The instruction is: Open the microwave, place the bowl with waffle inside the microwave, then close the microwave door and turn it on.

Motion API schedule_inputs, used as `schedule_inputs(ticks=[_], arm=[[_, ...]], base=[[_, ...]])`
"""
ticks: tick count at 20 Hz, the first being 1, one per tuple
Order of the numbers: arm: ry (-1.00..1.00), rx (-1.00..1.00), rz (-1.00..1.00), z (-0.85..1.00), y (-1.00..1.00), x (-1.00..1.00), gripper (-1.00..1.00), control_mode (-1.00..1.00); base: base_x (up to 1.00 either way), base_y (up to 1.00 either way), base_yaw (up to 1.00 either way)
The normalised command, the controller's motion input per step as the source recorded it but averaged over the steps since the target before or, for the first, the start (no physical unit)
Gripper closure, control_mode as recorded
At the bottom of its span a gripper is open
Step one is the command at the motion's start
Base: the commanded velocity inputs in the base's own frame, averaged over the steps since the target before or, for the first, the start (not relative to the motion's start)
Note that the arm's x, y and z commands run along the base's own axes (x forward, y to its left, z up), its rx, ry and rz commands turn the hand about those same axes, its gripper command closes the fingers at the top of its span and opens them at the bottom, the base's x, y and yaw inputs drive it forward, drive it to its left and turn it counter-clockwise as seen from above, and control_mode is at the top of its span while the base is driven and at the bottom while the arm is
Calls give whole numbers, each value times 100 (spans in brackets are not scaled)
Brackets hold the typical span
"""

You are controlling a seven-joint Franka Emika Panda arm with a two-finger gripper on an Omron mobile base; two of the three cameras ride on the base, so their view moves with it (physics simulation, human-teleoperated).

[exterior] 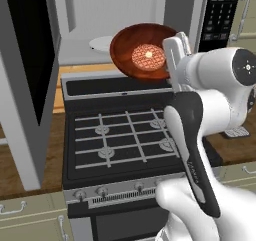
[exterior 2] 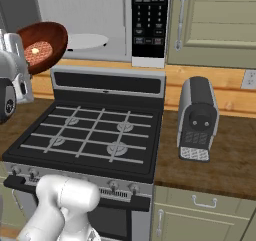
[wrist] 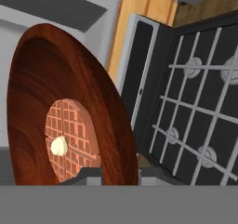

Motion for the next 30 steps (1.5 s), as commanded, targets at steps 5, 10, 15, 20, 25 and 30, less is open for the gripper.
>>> schedule_inputs(ticks=[5,10,15,20,25,30], arm=[[-8,0,0,23,-4,73,100,-100],[-2,0,0,30,-2,74,100,-100],[7,0,0,21,0,91,100,-100],[4,0,0,1,0,94,100,-100],[0,0,0,-11,1,73,100,-100],[0,0,0,-36,5,59,100,-100]], base=[[0,0,0],[0,0,0],[0,0,0],[0,0,0],[0,0,0],[0,0,0]])
